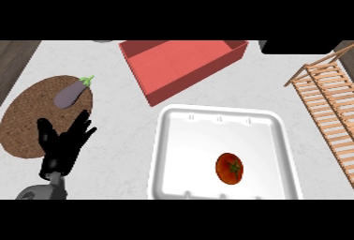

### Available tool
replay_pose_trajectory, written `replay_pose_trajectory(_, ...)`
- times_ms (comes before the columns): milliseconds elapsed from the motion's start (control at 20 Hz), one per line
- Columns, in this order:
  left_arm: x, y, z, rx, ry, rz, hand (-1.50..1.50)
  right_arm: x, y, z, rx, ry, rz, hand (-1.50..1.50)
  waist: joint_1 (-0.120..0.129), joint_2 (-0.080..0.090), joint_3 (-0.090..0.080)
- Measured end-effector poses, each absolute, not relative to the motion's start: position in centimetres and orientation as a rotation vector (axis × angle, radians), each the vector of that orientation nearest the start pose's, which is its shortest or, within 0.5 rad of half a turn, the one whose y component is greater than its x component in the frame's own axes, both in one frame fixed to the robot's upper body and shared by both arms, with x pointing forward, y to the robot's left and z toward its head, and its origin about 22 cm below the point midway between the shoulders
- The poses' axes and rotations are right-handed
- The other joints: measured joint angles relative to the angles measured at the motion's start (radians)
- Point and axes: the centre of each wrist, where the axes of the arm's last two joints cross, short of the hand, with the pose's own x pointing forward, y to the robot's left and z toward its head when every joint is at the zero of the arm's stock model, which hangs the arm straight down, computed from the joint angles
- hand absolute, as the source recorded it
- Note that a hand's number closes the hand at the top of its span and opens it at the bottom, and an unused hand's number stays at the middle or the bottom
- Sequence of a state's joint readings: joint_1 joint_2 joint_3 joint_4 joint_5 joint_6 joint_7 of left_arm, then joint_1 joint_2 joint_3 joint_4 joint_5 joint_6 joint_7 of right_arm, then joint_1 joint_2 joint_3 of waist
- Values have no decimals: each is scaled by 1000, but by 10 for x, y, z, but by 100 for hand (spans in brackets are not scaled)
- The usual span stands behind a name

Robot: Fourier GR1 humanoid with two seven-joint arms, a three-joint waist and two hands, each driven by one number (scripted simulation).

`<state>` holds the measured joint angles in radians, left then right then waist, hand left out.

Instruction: Pick the lemon from the tray and place it in the tiered shelf

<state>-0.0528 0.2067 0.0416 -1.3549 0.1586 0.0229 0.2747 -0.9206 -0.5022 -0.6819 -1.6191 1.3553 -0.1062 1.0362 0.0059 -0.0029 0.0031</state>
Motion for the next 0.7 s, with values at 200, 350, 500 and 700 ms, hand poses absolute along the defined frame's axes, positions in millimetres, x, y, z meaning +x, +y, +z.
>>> replay_pose_trajectory(200, 248, 293, -23, 96, -1143, 38, 0, 273, -367, 359, -1731, -1080, -968, -150, 0, 0, -2)
replay_pose_trajectory(350, 245, 293, -25, 93, -1138, 44, 0, 250, -372, 365, -1805, -1046, -1057, -150, -8, -2, -2)
replay_pose_trajectory(500, 245, 298, -26, 109, -1138, 54, 0, 227, -370, 369, -1868, -1035, -1161, -150, -12, -3, -1)
replay_pose_trajectory(700, 246, 301, -24, 105, -1124, 52, 0, 188, -359, 370, -1898, -1038, -1300, -150, -19, -6, -2)
